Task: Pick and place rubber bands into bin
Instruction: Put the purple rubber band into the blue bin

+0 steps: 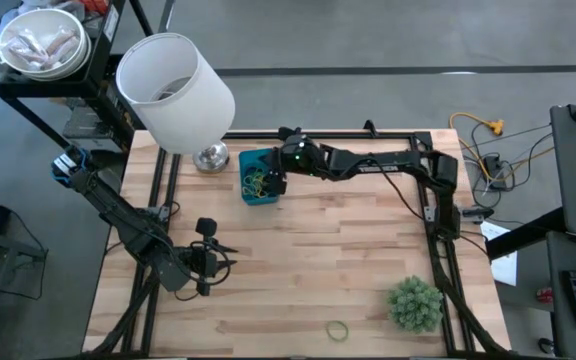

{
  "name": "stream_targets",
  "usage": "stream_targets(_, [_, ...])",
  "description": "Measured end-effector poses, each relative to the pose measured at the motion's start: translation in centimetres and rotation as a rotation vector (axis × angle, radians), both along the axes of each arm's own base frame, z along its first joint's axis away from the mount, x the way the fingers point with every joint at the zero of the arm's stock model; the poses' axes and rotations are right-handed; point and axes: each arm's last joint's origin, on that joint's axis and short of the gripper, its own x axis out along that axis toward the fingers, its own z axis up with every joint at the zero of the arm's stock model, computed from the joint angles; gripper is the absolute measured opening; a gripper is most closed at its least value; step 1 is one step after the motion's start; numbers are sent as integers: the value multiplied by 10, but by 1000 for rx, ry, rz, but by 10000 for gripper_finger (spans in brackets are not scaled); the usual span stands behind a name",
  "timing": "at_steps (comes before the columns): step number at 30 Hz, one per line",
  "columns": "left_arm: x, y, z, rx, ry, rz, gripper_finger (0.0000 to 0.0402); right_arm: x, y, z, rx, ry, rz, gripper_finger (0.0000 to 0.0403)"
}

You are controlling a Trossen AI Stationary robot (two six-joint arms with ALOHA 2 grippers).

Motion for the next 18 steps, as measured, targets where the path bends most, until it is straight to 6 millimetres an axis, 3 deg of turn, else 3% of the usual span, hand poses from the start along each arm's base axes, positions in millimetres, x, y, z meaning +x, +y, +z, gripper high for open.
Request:
stream_targets(8, [0,0,0,1,1,0,105,6,-21,-20,129,3,-50,8])
stream_targets(13, [0,0,0,1,1,0,105,2,-27,-23,208,8,-101,10])
stream_targets(18, [0,0,0,0,1,0,105,2,-25,-24,249,22,-71,40])
